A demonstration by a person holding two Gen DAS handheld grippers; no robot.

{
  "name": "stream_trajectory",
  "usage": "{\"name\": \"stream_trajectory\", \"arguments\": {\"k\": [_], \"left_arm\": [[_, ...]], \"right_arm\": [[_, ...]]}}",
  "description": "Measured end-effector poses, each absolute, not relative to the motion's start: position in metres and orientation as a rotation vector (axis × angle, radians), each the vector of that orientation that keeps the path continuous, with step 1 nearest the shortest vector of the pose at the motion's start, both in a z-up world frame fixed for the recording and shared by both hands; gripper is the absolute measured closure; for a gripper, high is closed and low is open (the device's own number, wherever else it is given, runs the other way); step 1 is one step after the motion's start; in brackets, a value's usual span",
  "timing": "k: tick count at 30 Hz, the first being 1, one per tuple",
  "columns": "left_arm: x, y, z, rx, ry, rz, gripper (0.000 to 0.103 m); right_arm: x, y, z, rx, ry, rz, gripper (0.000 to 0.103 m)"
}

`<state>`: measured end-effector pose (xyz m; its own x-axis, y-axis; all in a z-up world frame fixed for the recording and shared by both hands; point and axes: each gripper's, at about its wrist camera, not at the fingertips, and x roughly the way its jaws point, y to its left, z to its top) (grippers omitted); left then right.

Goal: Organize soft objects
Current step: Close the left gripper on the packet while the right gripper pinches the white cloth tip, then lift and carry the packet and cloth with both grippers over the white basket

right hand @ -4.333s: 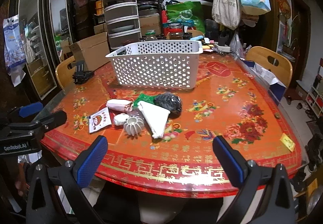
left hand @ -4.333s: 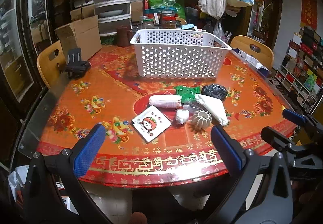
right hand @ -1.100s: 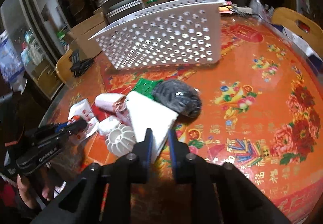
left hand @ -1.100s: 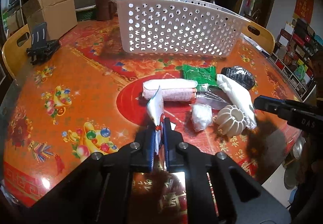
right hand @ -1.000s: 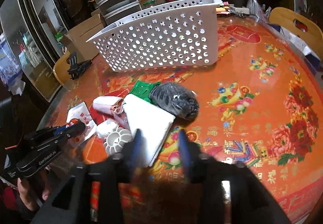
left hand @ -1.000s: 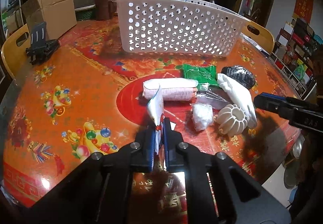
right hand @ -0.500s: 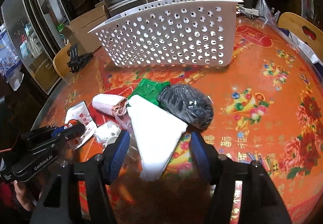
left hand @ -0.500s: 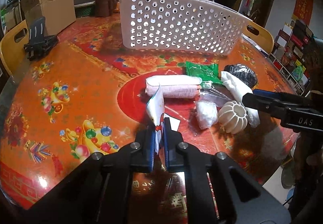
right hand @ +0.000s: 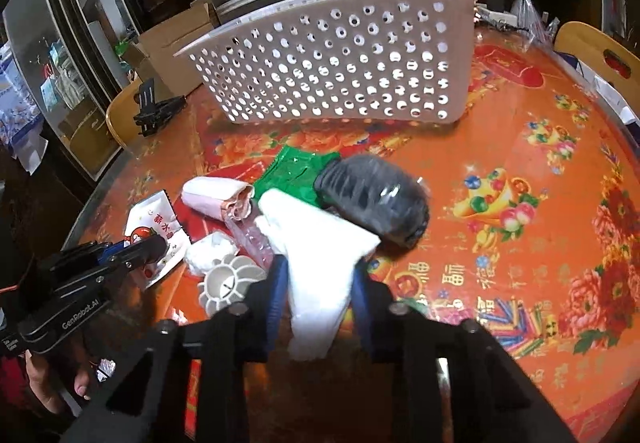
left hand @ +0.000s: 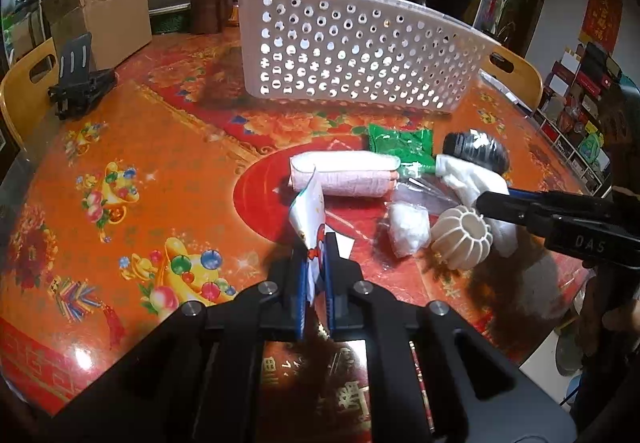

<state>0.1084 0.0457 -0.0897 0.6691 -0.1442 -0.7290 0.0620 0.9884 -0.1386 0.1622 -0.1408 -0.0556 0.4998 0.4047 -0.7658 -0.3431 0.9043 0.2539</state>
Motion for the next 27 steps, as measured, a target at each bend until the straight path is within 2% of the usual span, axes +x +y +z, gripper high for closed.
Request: {"name": "stream_trajectory", "arguments": {"k": [16, 27], "left_arm": [[0.090, 0.037, -0.050, -0.090, 0.737, -0.135, 0.097], [0.111, 0.026, -0.003, -0.062, 0.674, -0.159, 0.097]], "right_arm": [[0.136, -0.159, -0.004, 0.060, 0.806, 0.461, 0.081], [0.147, -0.157, 0.037, -0.008, 0.716, 0.452, 0.081]]}}
